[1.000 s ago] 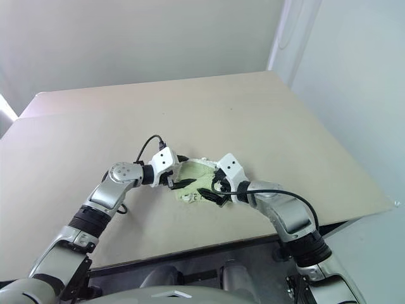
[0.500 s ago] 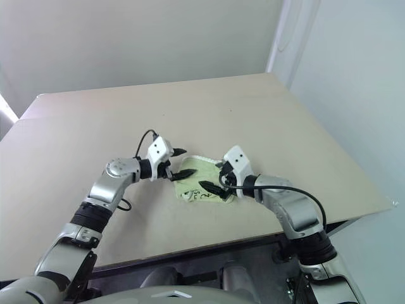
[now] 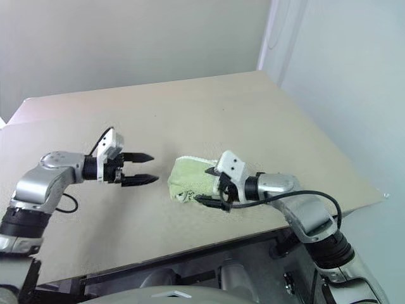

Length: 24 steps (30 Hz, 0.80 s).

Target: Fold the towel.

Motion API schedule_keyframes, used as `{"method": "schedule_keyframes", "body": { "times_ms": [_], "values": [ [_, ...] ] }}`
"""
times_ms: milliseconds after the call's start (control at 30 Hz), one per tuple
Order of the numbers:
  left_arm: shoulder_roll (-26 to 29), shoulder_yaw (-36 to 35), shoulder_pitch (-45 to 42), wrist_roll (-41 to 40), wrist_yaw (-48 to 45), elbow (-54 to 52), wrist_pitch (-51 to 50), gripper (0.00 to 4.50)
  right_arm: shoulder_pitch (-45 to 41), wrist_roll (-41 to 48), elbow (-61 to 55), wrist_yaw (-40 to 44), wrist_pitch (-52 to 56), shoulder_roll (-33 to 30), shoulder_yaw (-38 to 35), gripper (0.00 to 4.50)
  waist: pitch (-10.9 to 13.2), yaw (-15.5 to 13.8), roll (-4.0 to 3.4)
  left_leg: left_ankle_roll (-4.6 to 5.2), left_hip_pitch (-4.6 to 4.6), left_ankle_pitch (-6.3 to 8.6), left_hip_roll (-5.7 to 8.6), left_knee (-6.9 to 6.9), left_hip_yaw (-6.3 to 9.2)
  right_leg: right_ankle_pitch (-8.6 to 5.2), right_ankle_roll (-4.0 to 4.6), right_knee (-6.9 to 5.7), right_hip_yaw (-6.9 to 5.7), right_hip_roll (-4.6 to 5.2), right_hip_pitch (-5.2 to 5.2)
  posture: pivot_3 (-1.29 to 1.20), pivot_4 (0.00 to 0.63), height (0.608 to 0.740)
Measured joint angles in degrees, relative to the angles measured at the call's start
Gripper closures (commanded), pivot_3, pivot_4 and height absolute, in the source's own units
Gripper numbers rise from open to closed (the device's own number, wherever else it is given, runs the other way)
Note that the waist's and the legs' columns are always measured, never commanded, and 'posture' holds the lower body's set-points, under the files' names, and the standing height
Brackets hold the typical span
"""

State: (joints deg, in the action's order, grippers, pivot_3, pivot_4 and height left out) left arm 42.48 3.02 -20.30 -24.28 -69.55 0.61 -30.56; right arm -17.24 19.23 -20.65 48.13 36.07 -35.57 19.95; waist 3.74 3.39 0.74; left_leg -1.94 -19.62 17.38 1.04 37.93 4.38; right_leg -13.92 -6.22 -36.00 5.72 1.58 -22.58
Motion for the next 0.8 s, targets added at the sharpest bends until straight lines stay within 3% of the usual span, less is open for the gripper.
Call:
{"method": "schedule_keyframes", "body": {
  "times_ms": [267,667,800],
  "values": [
    [-0.7,0.0,3.5,0.9,4.5,-3.9,1.2,0.32,-1.8,-11.6,7.3,2.1,-9.3,-0.5,7.2,0.0,0.1,-0.4,0.08,-0.01,-0.04,0.0,0.0,0.0,-0.01,0.0,-0.01,0.0,0.0,0.0,-0.07,0.0,0.0,0.74],
    [-1.5,0.3,5.3,3.5,6.6,-2.8,6.0,0.32,-3.6,-20.6,14.6,0.2,-16.8,2.4,7.9,0.0,0.1,-0.8,0.1,-0.01,-0.04,0.0,0.0,0.0,-0.01,0.0,0.0,-0.01,0.0,0.0,-0.07,0.0,0.0,0.74],
    [-2.0,0.5,5.2,3.9,6.6,-2.2,7.1,0.26,-3.6,-22.2,15.1,0.1,-18.3,2.6,7.9,0.92,0.1,-0.8,0.1,-0.01,0.01,0.0,0.0,0.01,-0.01,0.0,0.0,-0.02,0.0,0.0,-0.02,0.0,0.0,0.74]
  ]
}}
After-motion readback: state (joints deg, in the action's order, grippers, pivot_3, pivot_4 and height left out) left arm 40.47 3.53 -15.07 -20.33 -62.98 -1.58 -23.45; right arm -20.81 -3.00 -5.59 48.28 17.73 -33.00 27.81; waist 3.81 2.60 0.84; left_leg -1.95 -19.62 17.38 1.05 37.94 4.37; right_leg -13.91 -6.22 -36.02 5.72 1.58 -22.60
